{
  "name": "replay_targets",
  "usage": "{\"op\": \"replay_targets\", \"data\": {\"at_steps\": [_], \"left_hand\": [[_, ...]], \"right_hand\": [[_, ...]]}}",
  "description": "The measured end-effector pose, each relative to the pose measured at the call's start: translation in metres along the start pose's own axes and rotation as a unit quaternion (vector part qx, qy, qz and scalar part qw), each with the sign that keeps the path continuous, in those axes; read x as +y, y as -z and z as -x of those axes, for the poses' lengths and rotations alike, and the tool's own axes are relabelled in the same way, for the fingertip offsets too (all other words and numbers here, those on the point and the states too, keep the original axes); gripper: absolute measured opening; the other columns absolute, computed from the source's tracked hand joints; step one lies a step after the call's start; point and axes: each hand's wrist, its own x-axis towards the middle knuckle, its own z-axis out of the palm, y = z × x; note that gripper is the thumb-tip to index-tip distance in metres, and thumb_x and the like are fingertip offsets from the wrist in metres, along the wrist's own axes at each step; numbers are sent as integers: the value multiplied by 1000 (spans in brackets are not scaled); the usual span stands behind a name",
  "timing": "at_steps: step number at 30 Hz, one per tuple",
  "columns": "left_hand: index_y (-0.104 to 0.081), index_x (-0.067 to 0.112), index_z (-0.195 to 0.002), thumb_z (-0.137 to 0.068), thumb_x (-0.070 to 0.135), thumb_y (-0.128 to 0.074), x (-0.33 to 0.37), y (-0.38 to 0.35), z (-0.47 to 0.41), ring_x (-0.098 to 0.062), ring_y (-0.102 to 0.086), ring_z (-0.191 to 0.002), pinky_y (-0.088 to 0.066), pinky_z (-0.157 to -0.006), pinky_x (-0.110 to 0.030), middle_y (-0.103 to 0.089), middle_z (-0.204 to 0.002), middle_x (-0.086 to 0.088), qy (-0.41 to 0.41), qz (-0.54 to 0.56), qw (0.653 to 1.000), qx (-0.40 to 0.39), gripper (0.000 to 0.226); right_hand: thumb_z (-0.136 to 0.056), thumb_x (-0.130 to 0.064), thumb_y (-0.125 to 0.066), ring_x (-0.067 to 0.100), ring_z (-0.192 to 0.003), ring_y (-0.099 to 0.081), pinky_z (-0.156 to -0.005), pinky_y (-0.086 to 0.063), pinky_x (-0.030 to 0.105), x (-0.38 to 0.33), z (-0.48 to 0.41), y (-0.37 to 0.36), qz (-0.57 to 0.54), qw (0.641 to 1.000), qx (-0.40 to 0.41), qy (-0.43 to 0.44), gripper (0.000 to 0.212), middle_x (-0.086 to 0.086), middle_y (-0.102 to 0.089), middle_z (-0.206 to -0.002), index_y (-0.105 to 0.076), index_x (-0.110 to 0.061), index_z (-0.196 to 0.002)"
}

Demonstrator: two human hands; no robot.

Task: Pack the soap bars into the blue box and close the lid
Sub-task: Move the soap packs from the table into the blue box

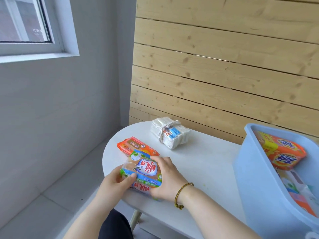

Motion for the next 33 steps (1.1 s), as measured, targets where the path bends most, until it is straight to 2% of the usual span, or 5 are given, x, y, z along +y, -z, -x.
{"op": "replay_targets", "data": {"at_steps": [14,18,23,28,33], "left_hand": [[-59,35,-93,-68,32,-67,115,-52,8,6,-65,-79,-48,-70,-14,-72,-79,23,-188,47,973,-125,27],[-52,28,-109,-82,28,-56,146,-122,8,16,-61,-70,-43,-56,-1,-69,-84,22,-208,30,959,-190,27],[-38,24,-131,-81,44,-53,167,-214,4,-18,-54,-113,-42,-97,-33,-56,-127,1,-195,-32,956,-219,56],[-33,20,-131,-88,33,-48,165,-270,6,0,-59,-67,-50,-52,-9,-56,-93,15,-173,-81,941,-279,48],[-36,20,-130,-82,49,-50,151,-280,-7,-26,-54,-112,-46,-94,-42,-55,-127,-6,-221,-287,902,-234,57]], "right_hand": [[-57,-4,-76,2,-81,-57,-70,-49,12,-21,57,152,-286,951,122,0,92,-12,-50,-98,-30,-24,-135],[-68,-4,-70,9,-74,-60,-72,-52,28,12,89,199,-375,898,226,-39,70,-3,-58,-92,-39,-26,-127],[-88,-19,-52,9,-49,-67,-50,-54,21,65,120,244,-432,847,297,-86,10,-3,-72,-64,-59,-17,-94],[-91,-32,-49,12,-39,-62,-42,-49,14,107,130,258,-461,801,326,-197,28,-4,-66,-42,-62,-17,-71],[-90,-37,-50,18,-57,-60,-59,-49,25,136,135,252,-419,824,278,-260,30,-4,-66,-42,-61,-17,-70]]}}
